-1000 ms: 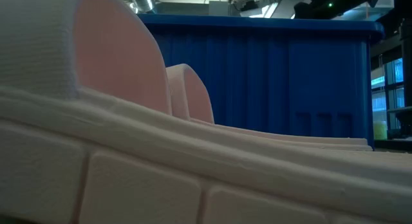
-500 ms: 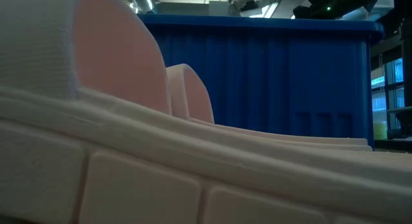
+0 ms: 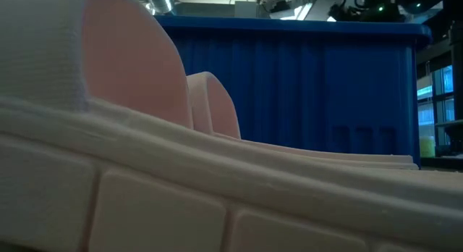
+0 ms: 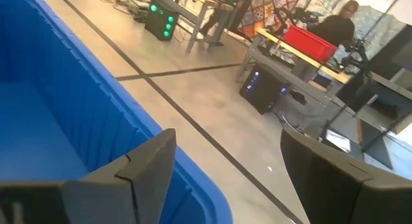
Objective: Pick and place slides into bin
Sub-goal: Put the black slide into the blue container
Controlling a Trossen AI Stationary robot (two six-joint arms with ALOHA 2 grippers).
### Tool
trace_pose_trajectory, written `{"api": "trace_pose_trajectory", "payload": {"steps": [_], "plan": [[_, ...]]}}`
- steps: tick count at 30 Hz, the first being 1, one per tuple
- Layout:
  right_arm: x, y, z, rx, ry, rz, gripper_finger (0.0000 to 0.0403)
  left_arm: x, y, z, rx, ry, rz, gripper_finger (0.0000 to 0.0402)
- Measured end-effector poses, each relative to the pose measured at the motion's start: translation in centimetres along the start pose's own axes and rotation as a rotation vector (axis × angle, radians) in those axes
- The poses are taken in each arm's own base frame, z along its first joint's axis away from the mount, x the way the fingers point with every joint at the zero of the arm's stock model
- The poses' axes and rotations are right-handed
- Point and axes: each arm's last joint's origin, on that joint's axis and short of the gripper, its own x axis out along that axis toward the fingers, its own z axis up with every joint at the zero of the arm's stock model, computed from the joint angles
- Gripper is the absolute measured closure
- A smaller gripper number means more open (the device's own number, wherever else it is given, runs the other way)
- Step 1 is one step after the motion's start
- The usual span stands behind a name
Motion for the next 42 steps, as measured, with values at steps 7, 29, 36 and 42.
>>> {"api": "trace_pose_trajectory", "payload": {"steps": [7, 29, 36, 42], "plan": [[1.2, 0.2, -0.1, 0.001, -0.040, 0.047, 0.0124, 3.5, -4.4, -3.8, -0.246, 0.426, -0.049, 0.0225], [4.3, 1.1, -2.0, 0.032, 0.018, 0.079, 0.0124, 10.5, -13.0, -11.6, -0.583, 1.178, 0.042, 0.0225], [4.9, 1.3, -2.5, 0.033, 0.040, 0.088, 0.0124, 11.4, -14.5, -14.2, -0.608, 1.314, 0.152, 0.0225], [5.1, 1.3, -2.5, 0.033, 0.033, 0.085, 0.0124, 10.8, -15.1, -16.1, -0.634, 1.396, 0.323, 0.0225]]}}
